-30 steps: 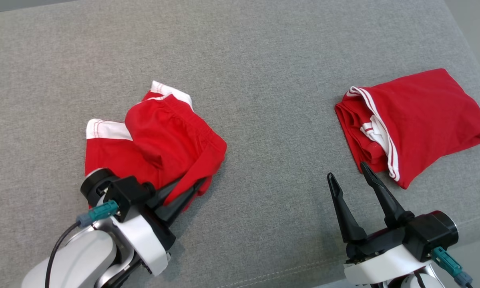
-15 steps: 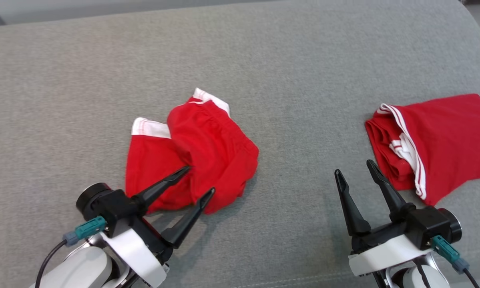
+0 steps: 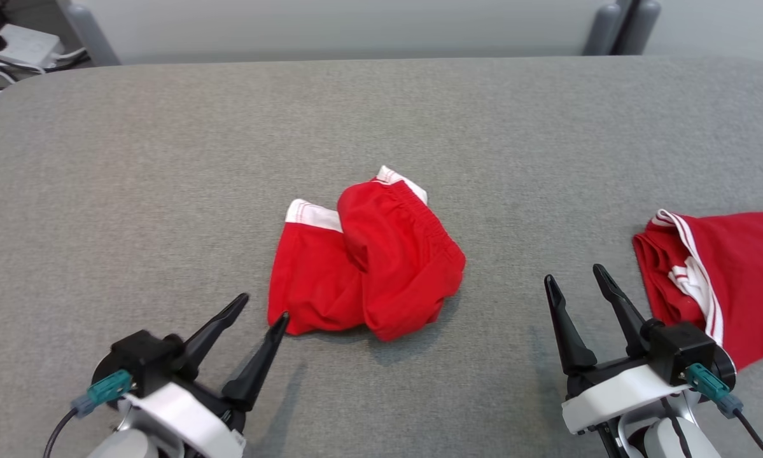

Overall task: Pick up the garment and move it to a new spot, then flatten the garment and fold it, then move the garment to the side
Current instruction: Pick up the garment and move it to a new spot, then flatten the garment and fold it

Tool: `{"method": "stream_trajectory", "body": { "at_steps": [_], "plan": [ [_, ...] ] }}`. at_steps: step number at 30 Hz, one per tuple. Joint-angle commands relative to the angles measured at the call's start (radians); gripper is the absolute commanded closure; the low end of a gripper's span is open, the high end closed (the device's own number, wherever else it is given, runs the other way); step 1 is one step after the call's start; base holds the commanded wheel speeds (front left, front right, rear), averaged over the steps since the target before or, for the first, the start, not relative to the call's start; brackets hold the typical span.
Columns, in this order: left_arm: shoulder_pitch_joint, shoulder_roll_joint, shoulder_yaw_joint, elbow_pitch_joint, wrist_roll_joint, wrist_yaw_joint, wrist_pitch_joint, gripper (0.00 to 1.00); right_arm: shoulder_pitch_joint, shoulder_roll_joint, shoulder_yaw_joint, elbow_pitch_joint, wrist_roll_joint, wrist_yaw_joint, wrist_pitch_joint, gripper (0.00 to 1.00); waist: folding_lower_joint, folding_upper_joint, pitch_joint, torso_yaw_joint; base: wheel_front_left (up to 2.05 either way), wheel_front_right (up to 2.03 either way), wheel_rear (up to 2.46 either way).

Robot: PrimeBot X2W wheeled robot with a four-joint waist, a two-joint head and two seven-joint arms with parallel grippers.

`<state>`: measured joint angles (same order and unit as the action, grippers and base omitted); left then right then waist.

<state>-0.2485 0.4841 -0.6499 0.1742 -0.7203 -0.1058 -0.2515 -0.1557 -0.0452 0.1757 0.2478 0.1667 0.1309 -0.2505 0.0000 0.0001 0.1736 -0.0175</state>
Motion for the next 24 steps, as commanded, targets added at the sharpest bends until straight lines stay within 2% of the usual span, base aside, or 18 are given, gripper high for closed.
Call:
{"method": "stream_trajectory", "body": {
  "at_steps": [1, 12, 19, 24],
  "plan": [
    [-0.003, 0.023, 0.060, -0.009, 0.009, -0.007, -0.010, 0.00, -0.026, -0.005, 0.023, -0.014, 0.009, 0.000, -0.006, 0.00, 0.0000, -0.0001, -0.010, 0.018, 0.00, 0.00, 0.00],
    [0.135, -0.046, 0.323, 0.016, 0.093, -0.023, -0.010, 0.00, -0.065, -0.005, 0.015, 0.033, -0.006, 0.000, -0.002, 0.00, 0.0000, -0.0001, -0.027, 0.101, 0.00, 0.00, 0.00],
    [0.205, -0.081, 0.473, -0.060, 0.156, -0.025, -0.010, 0.00, -0.140, -0.005, 0.013, 0.064, -0.016, 0.000, 0.041, 0.00, 0.0000, -0.0001, -0.025, 0.166, 0.00, 0.00, 0.00],
    [0.226, -0.083, 0.505, -0.104, 0.157, -0.025, -0.010, 0.00, -0.233, -0.005, -0.003, 0.099, -0.010, 0.000, 0.087, 0.00, 0.0000, -0.0001, 0.008, 0.215, 0.00, 0.00, 0.00]
  ]
}}
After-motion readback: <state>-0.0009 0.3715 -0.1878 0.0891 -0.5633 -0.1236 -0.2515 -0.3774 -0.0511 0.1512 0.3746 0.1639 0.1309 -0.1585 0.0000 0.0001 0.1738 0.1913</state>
